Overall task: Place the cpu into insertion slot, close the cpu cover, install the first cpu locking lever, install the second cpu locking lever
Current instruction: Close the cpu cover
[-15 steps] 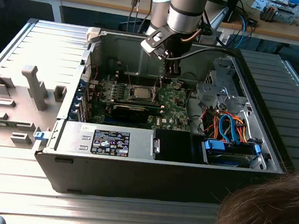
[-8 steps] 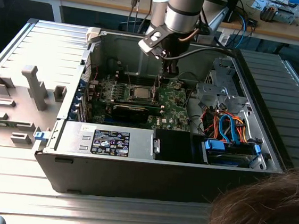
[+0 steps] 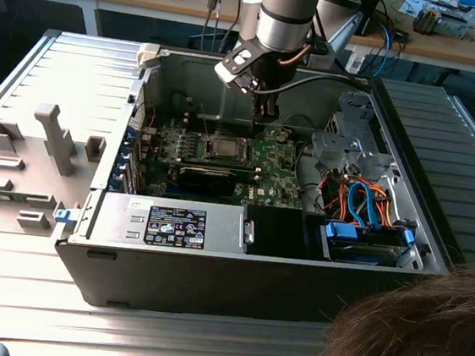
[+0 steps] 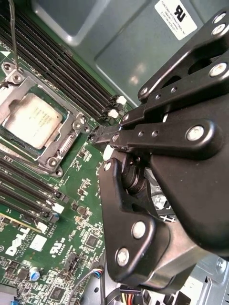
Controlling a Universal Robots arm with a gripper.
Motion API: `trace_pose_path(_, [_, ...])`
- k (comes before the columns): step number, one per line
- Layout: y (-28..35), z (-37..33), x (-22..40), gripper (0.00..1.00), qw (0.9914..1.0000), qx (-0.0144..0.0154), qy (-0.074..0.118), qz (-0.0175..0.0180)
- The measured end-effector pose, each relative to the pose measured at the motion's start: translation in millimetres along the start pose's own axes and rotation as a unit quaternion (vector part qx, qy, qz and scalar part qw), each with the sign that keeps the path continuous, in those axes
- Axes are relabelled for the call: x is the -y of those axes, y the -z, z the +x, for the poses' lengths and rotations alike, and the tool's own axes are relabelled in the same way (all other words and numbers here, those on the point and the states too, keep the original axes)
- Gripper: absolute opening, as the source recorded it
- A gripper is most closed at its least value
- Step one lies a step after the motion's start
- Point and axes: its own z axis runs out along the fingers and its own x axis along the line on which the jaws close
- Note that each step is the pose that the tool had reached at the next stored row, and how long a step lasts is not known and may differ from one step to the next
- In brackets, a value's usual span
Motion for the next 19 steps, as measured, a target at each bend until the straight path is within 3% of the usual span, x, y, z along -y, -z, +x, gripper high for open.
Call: trace_pose_path(19, [0.0, 1.2, 13.9, 0.11, 1.0, 0.0, 0.0, 0.0])
